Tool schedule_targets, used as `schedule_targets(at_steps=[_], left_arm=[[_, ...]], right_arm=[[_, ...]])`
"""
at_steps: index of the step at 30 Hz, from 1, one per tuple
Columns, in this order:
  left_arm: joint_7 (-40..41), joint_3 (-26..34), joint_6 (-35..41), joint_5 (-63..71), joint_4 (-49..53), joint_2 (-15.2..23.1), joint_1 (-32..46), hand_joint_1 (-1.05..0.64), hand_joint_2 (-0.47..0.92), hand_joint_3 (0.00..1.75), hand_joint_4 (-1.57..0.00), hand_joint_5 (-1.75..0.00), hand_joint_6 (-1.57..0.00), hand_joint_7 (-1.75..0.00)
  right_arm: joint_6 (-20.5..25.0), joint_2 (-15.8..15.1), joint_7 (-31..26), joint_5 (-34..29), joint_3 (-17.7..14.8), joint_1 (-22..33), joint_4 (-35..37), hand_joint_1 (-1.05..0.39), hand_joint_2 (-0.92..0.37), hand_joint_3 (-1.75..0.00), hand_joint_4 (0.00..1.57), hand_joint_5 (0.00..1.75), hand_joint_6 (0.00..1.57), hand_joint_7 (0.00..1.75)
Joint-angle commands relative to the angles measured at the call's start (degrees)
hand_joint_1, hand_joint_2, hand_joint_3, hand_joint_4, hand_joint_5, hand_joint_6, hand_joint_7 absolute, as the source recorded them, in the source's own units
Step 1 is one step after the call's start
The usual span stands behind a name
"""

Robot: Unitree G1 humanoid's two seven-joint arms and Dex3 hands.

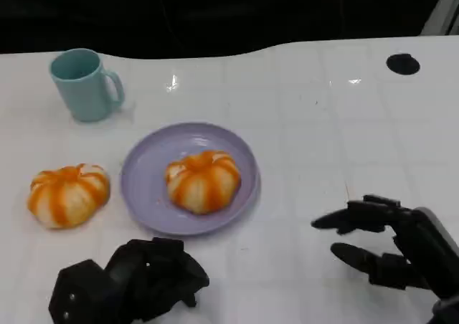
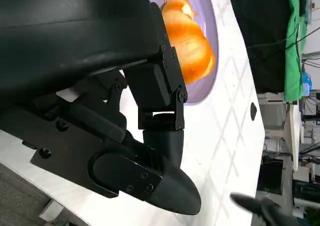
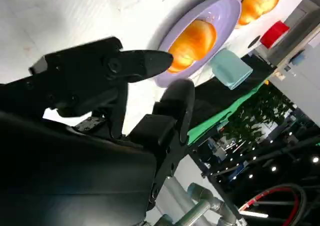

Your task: Grasp the bread from the table and place it into the plate.

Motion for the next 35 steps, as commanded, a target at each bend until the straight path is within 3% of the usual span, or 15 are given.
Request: schedule_targets(at_steps=[1,13,35], left_arm=[[0.54,0.36,0.41,0.30,-0.21,0.90,0.74,-1.03,0.84,0.00,-0.89,-1.51,-1.31,-0.73],[-0.24,1.15,0.49,-0.65,0.07,1.71,0.76,-1.05,0.84,0.00,-0.89,-1.50,-1.31,-0.74],[-0.21,1.23,-0.15,-0.51,0.68,2.47,0.38,-1.05,0.86,0.01,-0.89,-1.51,-1.31,-0.75]], right_arm=[[0.23,-0.09,-0.03,1.12,-1.46,2.70,-0.64,-0.23,-0.50,-1.02,0.80,1.72,0.76,1.19],[3.94,2.85,-5.70,-3.94,-1.70,4.33,1.26,-0.26,-0.49,-1.11,0.82,1.75,0.59,1.48],[4.64,2.88,-9.77,-7.57,-0.90,3.18,2.58,-0.28,-0.49,-1.09,0.85,1.75,0.58,1.50]])
